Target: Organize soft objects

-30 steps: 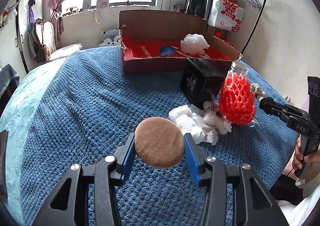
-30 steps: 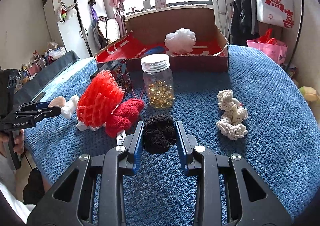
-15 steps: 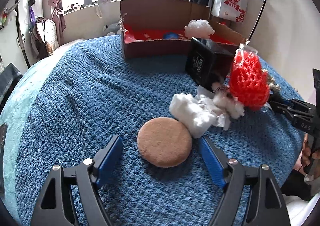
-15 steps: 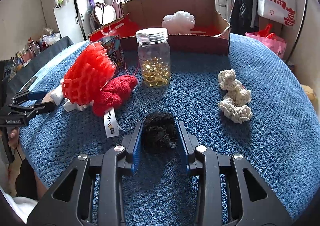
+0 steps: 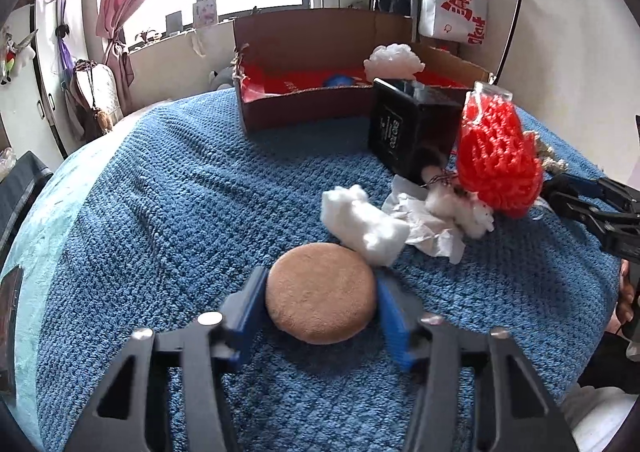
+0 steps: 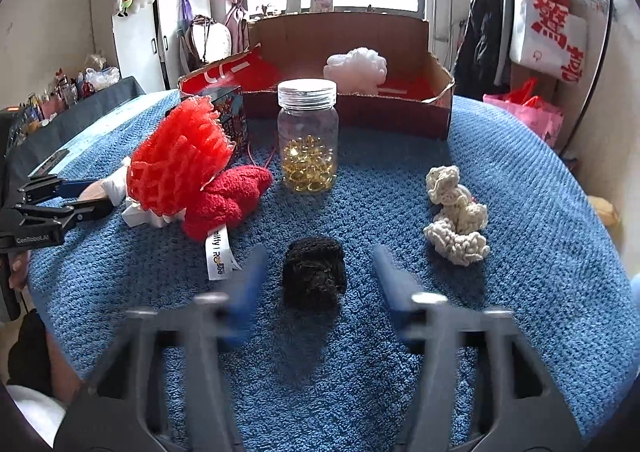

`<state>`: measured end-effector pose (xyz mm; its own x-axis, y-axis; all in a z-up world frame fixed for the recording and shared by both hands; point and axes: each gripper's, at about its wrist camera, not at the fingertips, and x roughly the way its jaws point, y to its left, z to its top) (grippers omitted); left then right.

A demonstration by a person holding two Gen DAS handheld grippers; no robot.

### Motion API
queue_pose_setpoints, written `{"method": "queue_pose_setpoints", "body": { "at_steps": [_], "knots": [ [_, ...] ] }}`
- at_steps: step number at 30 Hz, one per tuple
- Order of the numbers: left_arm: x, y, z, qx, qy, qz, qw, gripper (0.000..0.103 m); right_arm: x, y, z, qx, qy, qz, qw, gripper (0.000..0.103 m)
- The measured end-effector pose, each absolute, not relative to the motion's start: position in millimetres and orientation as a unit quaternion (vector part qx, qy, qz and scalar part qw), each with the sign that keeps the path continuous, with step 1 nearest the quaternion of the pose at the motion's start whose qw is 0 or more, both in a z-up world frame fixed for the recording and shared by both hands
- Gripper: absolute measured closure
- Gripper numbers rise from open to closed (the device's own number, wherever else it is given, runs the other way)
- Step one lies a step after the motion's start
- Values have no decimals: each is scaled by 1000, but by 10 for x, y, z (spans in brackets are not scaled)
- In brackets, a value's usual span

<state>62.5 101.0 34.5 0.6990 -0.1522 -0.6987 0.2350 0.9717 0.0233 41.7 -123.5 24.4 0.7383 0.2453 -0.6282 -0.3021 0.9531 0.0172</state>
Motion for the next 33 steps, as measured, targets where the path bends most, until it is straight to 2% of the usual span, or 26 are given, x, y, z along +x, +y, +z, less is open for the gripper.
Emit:
{"method": "queue_pose_setpoints", "body": {
  "at_steps": [19,33],
  "knots": [
    [481,1084,528,46,362,-99,926,50,403,-1239,325,-47,323,148,934,74],
    [870,985,690,51,365,-98,925,50,728,-1359,498,-57,329,130,934,74]
  ]
}}
